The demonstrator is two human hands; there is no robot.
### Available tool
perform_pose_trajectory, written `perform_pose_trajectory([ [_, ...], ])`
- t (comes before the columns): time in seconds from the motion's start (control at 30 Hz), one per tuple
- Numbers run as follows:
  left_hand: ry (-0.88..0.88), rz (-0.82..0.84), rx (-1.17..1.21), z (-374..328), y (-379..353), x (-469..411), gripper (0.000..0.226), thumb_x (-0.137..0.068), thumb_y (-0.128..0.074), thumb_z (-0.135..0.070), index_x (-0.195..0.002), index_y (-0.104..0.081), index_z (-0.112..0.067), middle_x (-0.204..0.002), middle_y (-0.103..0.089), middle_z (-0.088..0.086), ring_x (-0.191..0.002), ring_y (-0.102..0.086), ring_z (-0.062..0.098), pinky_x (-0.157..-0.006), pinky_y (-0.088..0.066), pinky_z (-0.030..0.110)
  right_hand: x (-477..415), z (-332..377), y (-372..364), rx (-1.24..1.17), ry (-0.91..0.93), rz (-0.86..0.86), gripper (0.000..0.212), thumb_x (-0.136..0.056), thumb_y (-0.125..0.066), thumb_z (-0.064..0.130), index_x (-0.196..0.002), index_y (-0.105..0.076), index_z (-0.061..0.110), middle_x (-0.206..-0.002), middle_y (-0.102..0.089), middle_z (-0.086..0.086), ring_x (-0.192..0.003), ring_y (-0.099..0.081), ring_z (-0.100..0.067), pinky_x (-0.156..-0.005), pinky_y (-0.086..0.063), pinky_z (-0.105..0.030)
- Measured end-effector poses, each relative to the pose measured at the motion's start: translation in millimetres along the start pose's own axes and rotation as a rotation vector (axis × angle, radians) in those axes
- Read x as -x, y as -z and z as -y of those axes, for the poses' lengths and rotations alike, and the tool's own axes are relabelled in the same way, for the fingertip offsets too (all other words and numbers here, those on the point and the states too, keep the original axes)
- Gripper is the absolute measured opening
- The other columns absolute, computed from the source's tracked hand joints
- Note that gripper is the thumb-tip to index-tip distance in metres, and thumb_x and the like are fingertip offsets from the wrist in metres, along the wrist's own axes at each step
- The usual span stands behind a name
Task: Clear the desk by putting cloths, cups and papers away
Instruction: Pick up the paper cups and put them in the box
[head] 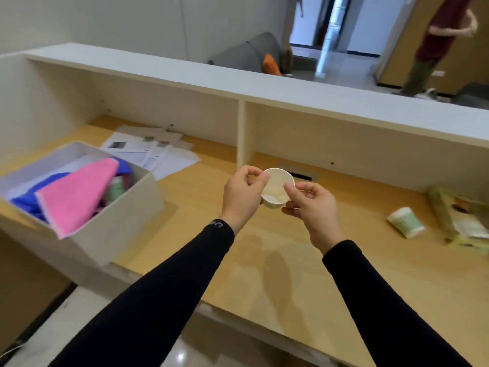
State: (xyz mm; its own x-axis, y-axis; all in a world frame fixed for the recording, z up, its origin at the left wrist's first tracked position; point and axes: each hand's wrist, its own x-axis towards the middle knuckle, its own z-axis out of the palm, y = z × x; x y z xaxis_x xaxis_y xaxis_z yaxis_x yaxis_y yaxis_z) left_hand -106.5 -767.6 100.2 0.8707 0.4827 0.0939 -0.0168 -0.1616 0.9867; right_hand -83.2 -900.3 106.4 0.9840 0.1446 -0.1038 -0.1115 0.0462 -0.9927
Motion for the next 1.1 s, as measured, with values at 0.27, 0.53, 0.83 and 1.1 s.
perform_pose_trajectory([
  [0.27, 0.001, -0.276, -0.059, 14, 175, -25, 0.011, -0.09, -0.054, -0.023, -0.087, -0.062, -0.031, -0.086, -0.066, -0.005, -0.088, -0.063, 0.02, -0.085, -0.054, 0.046, 17, 0, -173, -0.024, -0.01, 0.238, 0.01, -0.09, -0.055, 0.007, -0.095, -0.061, 0.014, -0.07, -0.061, 0.0, -0.059, -0.058, -0.013, -0.052, -0.053, -0.024],
  [0.53, 0.05, -0.285, -0.26, 42, 304, -40, 0.026, -0.093, -0.047, -0.014, -0.11, -0.062, -0.027, -0.107, -0.067, 0.0, -0.097, -0.058, 0.015, -0.074, -0.045, 0.013, 37, -21, -297, 0.148, -0.08, 0.435, 0.039, -0.089, -0.055, 0.008, -0.128, -0.054, 0.011, -0.089, -0.06, -0.006, -0.078, -0.062, -0.017, -0.059, -0.054, -0.026],
  [0.83, -0.063, -0.306, -0.453, 48, 308, -40, 0.037, -0.087, -0.05, -0.008, -0.124, -0.053, -0.014, -0.131, -0.051, 0.002, -0.125, -0.042, 0.019, -0.104, -0.034, 0.032, 31, -23, -300, 0.328, -0.105, 0.282, 0.058, -0.087, -0.05, 0.006, -0.143, -0.04, 0.014, -0.127, -0.05, -0.008, -0.08, -0.059, -0.017, -0.076, -0.054, -0.034],
  [1.1, -0.152, -0.191, -0.666, 50, 243, -53, 0.039, -0.085, -0.052, -0.008, -0.124, -0.058, -0.007, -0.14, -0.047, 0.013, -0.133, -0.034, 0.03, -0.11, -0.022, 0.036, 29, -16, -233, 0.283, -0.096, 0.225, 0.052, -0.089, -0.052, 0.01, -0.14, -0.043, 0.015, -0.14, -0.046, -0.005, -0.096, -0.062, -0.017, -0.07, -0.052, -0.026],
])
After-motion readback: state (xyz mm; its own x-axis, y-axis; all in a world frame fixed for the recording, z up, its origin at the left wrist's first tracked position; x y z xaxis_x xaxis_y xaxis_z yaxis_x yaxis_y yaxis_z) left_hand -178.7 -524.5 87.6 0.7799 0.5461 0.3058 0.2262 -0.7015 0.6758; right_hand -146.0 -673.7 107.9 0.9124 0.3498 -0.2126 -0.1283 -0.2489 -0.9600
